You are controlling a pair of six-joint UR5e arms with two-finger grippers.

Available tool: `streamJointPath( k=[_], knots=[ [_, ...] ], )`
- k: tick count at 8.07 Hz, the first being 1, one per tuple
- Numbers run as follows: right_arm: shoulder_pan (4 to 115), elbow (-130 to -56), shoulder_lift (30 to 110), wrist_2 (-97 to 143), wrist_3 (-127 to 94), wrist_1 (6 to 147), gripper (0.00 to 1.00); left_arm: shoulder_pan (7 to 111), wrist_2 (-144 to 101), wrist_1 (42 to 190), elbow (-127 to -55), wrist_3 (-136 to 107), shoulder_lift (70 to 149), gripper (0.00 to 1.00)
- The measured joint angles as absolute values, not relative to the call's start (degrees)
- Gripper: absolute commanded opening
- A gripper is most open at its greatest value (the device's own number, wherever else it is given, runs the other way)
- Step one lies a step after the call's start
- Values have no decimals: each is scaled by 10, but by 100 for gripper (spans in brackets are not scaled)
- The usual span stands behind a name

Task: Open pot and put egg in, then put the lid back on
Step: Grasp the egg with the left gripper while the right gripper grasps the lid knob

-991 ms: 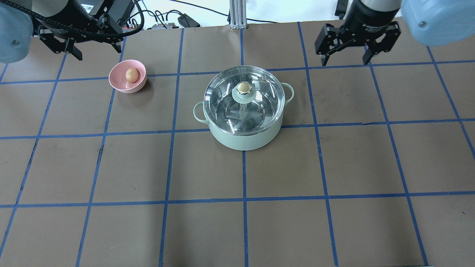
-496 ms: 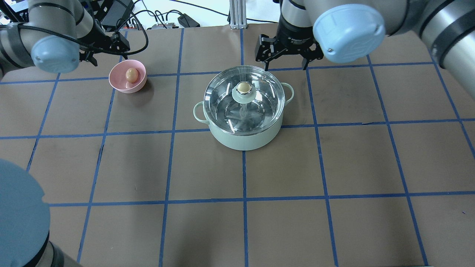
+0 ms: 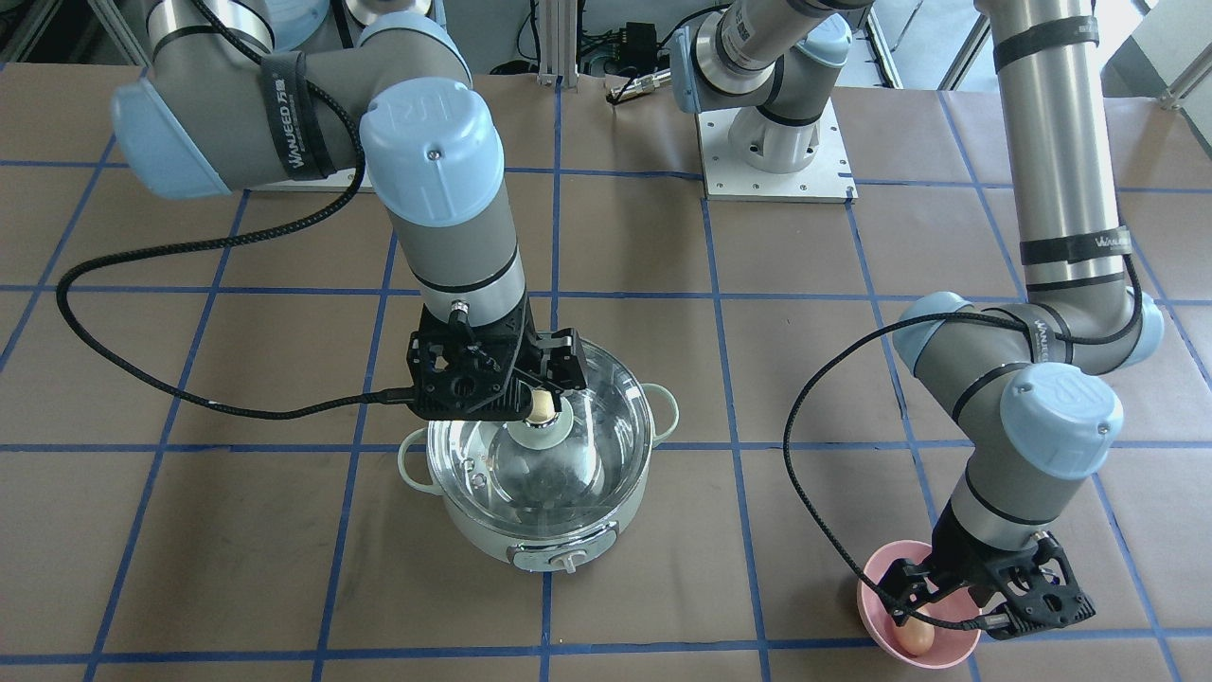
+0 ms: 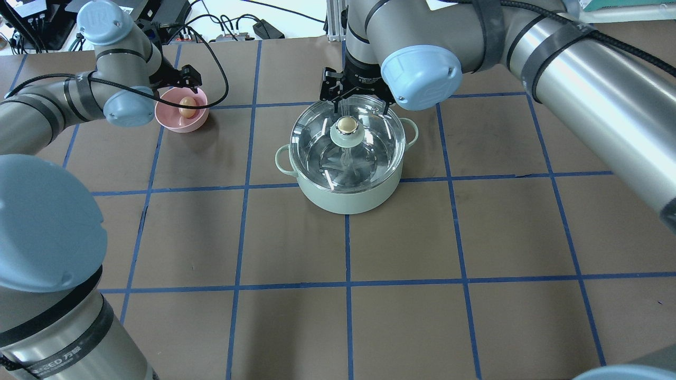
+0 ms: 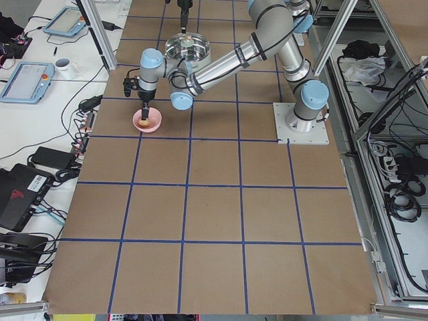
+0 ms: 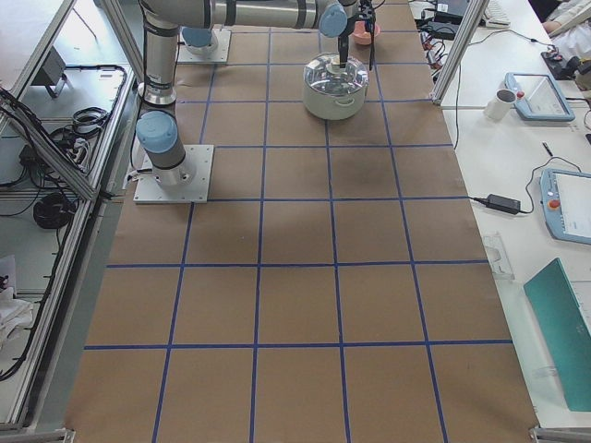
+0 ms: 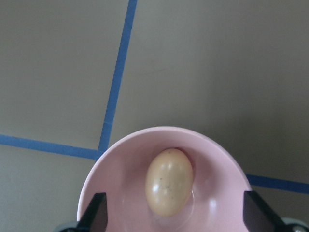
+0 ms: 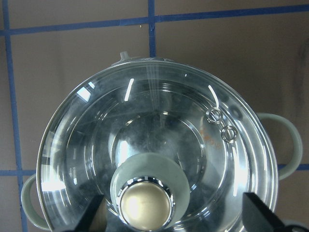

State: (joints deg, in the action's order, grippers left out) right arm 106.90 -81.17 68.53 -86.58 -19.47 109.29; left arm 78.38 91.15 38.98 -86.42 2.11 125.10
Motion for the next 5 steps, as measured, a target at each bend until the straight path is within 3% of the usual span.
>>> streamJointPath(
  k=[4, 5],
  knots=[
    [1077, -812, 658, -849, -210, 1100, 100, 783, 919, 368, -866, 35, 1279, 100],
    [1077, -812, 655, -846, -211, 1099, 82, 783, 920, 368, -866, 36, 1281, 100]
  ],
)
